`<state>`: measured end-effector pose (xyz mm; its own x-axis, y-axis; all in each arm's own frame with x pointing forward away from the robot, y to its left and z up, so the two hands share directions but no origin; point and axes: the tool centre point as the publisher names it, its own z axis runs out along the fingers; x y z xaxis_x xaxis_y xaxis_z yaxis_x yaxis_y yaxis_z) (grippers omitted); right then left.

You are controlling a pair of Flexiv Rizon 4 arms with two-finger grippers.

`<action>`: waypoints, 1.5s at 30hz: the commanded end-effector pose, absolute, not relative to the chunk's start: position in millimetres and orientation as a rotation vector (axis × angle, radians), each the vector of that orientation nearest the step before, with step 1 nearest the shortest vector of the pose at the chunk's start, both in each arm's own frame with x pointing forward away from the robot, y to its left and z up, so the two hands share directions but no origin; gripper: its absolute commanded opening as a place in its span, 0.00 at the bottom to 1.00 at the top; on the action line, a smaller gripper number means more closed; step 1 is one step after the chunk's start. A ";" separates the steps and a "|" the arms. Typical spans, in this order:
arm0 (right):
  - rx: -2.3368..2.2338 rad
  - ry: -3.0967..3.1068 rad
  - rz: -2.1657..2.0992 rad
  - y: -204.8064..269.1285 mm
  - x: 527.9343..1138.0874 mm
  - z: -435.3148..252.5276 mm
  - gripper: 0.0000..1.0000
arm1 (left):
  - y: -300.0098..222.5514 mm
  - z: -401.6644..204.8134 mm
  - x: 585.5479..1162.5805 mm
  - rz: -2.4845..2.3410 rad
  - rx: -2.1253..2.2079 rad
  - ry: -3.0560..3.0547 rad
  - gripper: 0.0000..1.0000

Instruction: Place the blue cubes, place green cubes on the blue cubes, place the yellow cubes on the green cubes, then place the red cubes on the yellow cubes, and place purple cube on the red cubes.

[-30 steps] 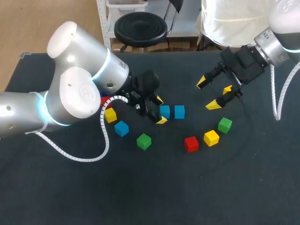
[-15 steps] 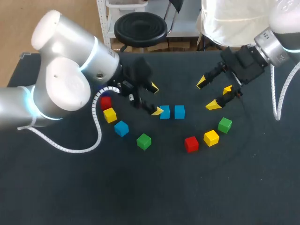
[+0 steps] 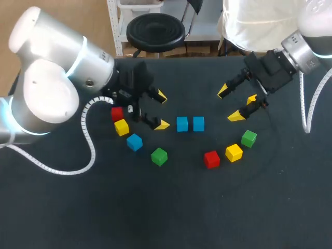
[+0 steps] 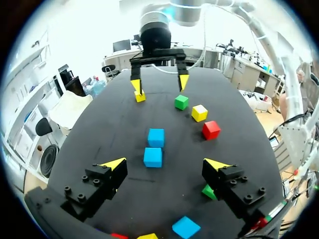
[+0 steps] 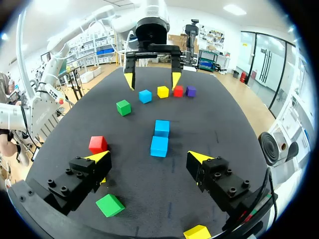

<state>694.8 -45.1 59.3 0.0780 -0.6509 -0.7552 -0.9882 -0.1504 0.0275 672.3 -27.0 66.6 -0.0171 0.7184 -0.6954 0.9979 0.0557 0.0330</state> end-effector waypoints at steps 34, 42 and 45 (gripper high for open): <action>-1.858 1.618 0.874 -44.9 694.8 59.4 1.00 | -3.7 88.7 648.5 -0.648 1.793 1.780 1.00; -1.858 1.618 0.874 -44.9 694.8 59.4 1.00 | -3.3 85.9 641.9 -0.695 1.796 1.752 1.00; -1.858 1.618 0.874 -44.9 694.8 59.4 1.00 | 2.9 77.7 629.2 -0.687 1.835 1.738 1.00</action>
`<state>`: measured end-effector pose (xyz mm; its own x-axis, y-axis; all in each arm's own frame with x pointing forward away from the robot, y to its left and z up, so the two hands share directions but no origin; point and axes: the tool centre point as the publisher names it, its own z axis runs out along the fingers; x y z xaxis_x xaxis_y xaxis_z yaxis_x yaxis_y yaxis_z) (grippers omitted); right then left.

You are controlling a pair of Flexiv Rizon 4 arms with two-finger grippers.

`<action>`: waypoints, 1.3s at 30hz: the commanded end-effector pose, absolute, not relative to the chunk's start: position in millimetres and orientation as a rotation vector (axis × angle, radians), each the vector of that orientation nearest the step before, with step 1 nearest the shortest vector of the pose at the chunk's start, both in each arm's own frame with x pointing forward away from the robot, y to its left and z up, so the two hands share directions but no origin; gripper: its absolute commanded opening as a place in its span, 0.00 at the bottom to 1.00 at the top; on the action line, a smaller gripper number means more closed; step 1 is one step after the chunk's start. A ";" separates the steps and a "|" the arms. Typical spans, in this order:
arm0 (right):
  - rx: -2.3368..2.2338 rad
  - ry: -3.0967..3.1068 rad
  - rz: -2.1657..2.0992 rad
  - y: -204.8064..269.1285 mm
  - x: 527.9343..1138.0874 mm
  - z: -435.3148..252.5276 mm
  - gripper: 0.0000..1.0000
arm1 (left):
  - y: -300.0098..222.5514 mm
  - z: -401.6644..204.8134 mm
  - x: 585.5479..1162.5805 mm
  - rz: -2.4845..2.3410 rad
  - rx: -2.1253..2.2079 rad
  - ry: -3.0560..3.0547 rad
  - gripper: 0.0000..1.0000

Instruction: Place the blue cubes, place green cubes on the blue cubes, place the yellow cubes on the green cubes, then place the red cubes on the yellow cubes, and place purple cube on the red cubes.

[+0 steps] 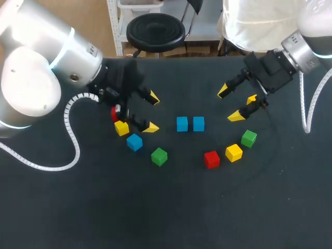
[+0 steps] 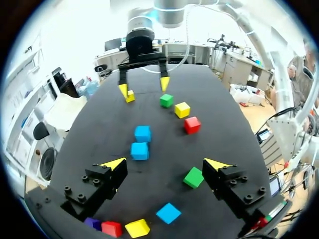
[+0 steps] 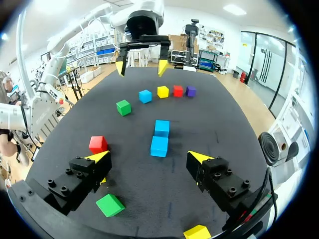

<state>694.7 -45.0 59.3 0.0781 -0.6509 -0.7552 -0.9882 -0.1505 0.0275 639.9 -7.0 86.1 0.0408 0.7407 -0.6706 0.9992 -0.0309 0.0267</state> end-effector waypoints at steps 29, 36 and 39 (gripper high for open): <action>-1.858 1.618 0.874 -44.9 694.8 59.4 1.00 | 52.3 78.3 596.4 -0.783 2.058 1.523 1.00; -1.858 1.618 0.874 -44.9 694.8 59.4 1.00 | 52.3 78.3 596.4 -0.783 2.058 1.523 1.00; -1.858 1.618 0.874 -44.9 694.8 59.4 1.00 | 52.3 78.3 596.4 -0.783 2.058 1.523 1.00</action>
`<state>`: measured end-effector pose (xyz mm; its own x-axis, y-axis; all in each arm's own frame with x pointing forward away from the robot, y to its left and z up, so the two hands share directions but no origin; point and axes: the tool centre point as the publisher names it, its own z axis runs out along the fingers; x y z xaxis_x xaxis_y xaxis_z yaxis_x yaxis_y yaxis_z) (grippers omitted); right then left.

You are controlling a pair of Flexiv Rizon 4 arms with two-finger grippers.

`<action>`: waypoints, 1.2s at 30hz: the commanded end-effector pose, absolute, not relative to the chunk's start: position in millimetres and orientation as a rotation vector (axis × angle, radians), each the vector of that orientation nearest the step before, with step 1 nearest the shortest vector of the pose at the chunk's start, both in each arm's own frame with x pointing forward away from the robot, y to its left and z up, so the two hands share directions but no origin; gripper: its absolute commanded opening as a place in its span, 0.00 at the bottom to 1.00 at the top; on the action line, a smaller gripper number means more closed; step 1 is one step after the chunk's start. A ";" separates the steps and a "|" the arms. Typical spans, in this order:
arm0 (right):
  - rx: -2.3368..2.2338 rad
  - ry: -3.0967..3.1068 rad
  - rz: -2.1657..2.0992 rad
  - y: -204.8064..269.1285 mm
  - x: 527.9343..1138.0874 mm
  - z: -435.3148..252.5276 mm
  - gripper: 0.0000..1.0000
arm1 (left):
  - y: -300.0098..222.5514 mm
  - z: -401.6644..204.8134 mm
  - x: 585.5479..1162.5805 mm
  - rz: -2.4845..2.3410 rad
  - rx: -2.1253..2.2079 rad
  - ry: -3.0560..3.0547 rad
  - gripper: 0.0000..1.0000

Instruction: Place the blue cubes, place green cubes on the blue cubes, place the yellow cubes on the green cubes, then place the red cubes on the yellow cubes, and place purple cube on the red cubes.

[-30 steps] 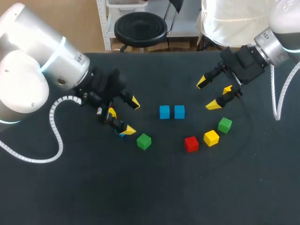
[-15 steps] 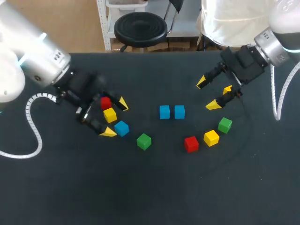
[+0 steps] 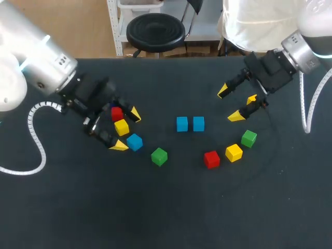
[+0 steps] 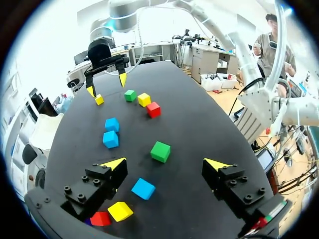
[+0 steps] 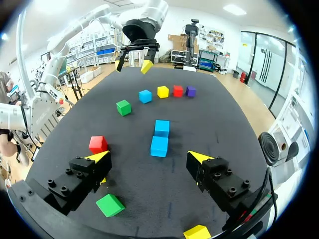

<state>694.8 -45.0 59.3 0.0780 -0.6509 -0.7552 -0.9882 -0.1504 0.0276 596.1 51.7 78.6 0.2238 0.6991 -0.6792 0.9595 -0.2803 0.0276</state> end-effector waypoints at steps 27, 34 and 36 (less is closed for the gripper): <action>-1.858 1.618 0.874 -44.9 694.8 59.4 1.00 | 46.1 24.5 623.6 -0.719 2.336 1.407 1.00; -1.858 1.618 0.874 -44.9 694.8 59.4 1.00 | 48.1 16.7 632.5 -0.676 2.300 1.487 1.00; -1.858 1.618 0.874 -44.9 694.8 59.4 1.00 | 49.3 15.6 633.4 -0.669 2.299 1.492 1.00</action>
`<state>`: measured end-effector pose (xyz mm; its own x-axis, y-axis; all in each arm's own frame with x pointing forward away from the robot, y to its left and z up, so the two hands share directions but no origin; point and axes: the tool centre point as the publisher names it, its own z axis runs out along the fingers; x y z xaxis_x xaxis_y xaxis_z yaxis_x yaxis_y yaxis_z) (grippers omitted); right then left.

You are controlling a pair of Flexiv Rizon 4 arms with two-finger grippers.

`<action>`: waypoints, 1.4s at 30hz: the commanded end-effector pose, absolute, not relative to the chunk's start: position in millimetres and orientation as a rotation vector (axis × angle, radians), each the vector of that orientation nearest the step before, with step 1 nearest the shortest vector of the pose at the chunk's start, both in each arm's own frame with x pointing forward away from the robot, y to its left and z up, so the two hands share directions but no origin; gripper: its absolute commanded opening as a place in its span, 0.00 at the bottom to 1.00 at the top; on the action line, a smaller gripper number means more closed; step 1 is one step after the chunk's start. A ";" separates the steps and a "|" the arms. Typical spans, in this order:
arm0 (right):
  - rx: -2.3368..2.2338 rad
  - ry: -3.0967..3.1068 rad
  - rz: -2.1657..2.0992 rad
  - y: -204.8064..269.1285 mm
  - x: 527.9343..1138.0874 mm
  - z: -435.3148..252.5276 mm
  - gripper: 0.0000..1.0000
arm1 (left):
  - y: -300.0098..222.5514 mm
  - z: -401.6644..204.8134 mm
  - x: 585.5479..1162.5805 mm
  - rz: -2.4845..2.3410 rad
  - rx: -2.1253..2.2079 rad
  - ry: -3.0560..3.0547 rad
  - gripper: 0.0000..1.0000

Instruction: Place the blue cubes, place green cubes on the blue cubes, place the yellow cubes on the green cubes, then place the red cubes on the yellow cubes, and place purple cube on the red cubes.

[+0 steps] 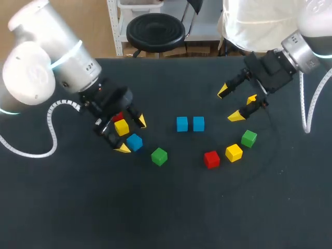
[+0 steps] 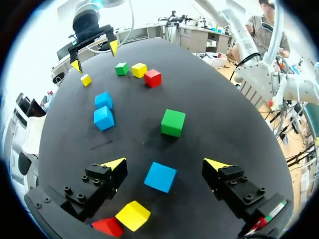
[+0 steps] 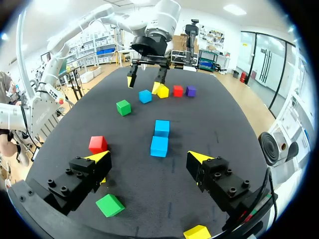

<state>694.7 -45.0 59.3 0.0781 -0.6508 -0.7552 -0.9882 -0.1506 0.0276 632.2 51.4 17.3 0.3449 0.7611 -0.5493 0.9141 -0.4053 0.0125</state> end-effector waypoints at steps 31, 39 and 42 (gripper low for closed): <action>-1.858 1.618 0.874 -44.9 694.8 59.4 1.00 | 60.6 2.1 624.3 -0.597 2.347 1.581 0.48; -1.858 1.618 0.874 -44.9 694.8 59.4 1.00 | 61.9 2.2 619.9 -0.603 2.335 1.582 0.00; -1.858 1.618 0.874 -44.9 694.8 59.4 1.00 | 61.9 1.6 619.4 -0.602 2.325 1.598 1.00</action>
<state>694.8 -45.1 59.3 0.0780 -0.6508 -0.7552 -0.9882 -0.1505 0.0276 622.0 61.3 2.4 0.3122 0.8241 -0.4725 0.9292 -0.3684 -0.0285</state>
